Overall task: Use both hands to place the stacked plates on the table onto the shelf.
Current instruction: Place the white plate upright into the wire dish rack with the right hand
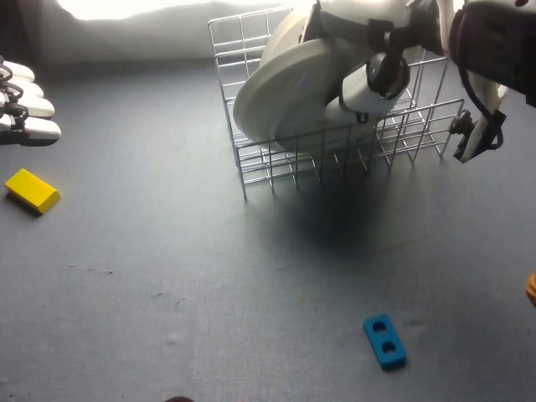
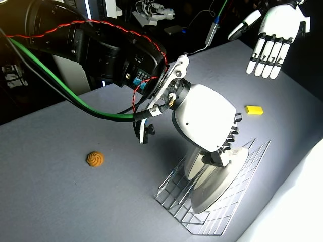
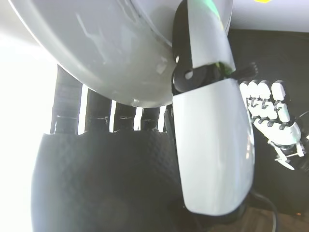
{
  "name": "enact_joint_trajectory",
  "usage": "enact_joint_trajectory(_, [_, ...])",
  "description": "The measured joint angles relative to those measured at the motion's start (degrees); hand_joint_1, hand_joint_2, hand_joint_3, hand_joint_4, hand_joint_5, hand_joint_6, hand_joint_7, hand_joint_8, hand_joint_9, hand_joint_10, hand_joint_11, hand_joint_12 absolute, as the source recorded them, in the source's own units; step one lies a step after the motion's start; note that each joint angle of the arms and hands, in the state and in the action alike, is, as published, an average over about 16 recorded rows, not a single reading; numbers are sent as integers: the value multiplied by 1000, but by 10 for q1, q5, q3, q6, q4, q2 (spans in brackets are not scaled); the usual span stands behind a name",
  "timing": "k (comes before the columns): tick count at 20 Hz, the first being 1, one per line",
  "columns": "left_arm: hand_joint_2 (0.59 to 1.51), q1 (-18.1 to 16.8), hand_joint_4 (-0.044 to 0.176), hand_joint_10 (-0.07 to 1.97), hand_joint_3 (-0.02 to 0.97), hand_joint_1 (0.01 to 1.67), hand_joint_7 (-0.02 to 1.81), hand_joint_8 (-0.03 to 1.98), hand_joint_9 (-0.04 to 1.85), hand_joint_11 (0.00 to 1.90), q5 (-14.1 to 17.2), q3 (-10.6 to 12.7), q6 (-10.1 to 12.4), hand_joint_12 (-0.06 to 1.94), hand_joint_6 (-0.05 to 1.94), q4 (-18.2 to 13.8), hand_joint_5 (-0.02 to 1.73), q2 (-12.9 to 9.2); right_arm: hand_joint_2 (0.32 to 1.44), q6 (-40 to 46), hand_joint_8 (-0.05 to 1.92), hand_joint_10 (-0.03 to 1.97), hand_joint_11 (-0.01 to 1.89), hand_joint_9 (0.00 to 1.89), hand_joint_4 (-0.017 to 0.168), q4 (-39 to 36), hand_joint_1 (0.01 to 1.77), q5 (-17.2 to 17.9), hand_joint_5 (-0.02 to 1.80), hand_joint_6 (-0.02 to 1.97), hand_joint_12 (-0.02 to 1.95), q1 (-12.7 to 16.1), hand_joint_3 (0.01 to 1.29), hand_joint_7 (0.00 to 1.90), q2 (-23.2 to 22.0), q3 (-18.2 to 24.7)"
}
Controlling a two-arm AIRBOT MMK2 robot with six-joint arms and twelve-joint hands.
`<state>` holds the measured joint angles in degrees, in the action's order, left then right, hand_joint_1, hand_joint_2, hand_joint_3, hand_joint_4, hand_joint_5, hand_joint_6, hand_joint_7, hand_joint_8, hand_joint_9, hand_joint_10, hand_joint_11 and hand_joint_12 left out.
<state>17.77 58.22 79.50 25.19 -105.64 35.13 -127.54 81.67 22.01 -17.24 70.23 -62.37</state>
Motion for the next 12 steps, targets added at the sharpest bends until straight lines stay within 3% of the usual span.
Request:
enact_joint_trajectory(4, [1006, -1, 7, 14, 9, 22, 18, -12, 17, 14, 0, 0, 0, -11, 20, 0, 17, 0, 997, 1, 470, 267, 657, 1089, -6, -4, 1177, 0, 931, 784, 1181, -3, 14, 1027, 1, -2])
enact_joint_trajectory(7, [1006, -1, 7, 14, 9, 21, 18, -12, 17, 14, 0, 0, 0, -11, 19, 0, 17, 0, 997, 3, 454, 120, 648, 1115, -7, -6, 1149, 0, 932, 769, 1172, -5, 14, 1031, 2, -4])
enact_joint_trajectory(12, [1006, -2, 7, 14, 8, 21, 18, -12, 17, 14, 0, 0, 0, -11, 19, 0, 18, 0, 999, 5, 502, 212, 631, 1075, -7, -6, 1121, 0, 921, 783, 1196, -6, 14, 1001, 4, -7])
